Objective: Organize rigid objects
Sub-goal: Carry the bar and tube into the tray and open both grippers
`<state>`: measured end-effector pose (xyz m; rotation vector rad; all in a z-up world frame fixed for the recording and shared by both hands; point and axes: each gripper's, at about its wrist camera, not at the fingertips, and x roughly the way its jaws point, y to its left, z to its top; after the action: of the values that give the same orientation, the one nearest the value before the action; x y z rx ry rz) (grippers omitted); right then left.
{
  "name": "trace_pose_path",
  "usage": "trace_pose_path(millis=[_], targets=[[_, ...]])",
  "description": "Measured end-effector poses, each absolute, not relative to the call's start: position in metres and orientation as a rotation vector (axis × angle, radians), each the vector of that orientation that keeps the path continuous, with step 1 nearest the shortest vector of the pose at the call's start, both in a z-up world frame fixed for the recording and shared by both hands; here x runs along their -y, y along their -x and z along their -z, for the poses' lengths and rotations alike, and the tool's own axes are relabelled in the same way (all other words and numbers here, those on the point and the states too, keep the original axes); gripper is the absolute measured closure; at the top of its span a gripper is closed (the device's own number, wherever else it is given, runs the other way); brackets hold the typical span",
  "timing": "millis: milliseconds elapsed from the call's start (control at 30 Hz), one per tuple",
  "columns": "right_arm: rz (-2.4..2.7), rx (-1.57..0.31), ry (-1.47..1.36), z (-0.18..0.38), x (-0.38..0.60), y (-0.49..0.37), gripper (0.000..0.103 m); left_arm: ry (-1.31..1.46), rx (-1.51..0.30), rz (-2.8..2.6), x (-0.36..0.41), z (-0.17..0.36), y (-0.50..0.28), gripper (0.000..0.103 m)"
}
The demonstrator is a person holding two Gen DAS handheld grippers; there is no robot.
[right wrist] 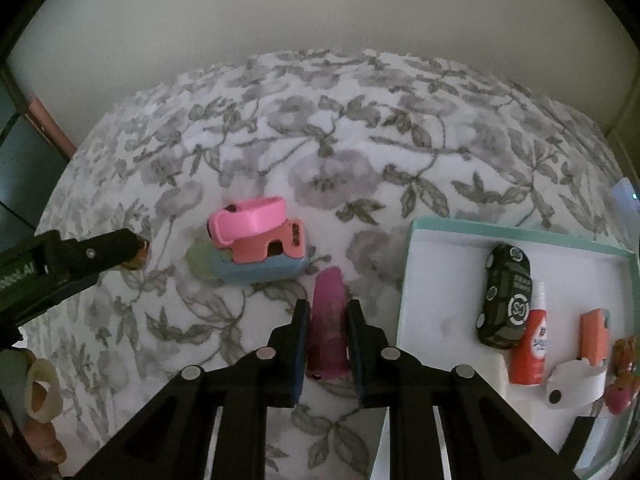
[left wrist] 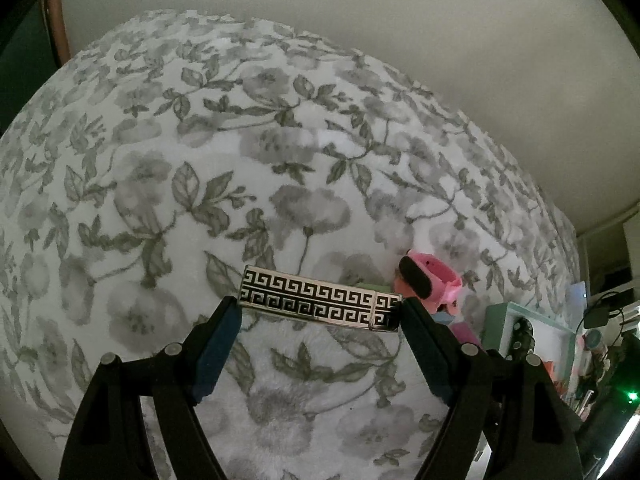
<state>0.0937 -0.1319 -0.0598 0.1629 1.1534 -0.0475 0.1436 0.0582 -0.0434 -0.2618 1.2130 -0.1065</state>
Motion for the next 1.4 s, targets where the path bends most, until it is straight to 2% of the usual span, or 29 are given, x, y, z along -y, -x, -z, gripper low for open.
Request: trace_pose_path(millis=[633, 1000, 1400], targets=[[0.058, -1.096, -0.223, 0.036, 0.152, -0.089, 0.084, 0.232, -1.161, 0.127, -0.047, 0.021, -0.136, 0.021], [0.186, -0.983, -0.286, -0.009, 0.218, -0.053, 0.084, 0.112, -1.113, 0.276, 0.031, -0.008, -0.108, 0.021], [0.371, -0.917, -0.377, -0.024, 0.301, -0.005, 0.084, -0.058, -1.095, 0.497, 0.135, -0.021, -0.062, 0.02]])
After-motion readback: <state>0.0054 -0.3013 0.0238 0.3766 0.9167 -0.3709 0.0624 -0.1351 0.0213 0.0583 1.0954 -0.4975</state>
